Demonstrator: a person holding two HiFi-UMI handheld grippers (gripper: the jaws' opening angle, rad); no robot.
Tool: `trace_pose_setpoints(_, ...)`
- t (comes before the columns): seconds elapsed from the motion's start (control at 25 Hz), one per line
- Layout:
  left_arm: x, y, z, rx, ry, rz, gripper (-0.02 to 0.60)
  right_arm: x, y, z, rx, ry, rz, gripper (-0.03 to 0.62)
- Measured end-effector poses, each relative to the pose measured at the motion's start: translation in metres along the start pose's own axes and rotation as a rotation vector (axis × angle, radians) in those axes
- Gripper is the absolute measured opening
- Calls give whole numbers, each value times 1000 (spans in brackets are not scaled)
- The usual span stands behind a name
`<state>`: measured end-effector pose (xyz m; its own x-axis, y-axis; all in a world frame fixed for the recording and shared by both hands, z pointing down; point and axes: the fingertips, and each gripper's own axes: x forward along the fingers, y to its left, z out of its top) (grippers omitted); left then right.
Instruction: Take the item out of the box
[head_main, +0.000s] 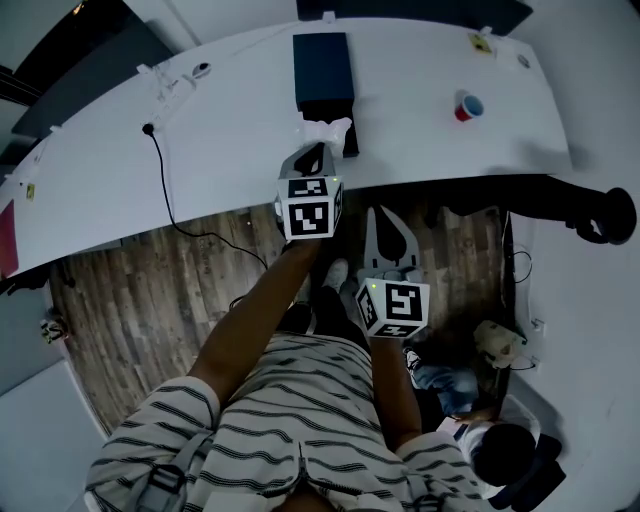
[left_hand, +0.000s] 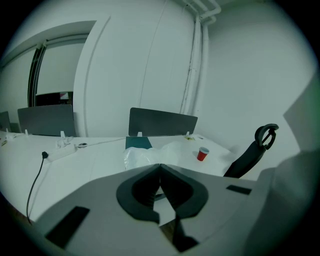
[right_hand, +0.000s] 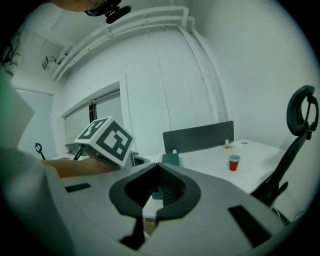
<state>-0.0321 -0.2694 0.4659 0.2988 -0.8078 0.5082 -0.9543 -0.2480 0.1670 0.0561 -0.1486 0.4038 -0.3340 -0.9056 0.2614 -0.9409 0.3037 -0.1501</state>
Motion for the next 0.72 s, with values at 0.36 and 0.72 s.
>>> trace_pose_setpoints(0.36, -40, -3, 26, 16, -114, -37, 25, -7, 16, 24, -29, -51, -4, 18)
trace_pose_setpoints(0.72, -79, -15, 57, 18, -230, -76, 25, -17, 14, 52, -37, -105, -28, 18)
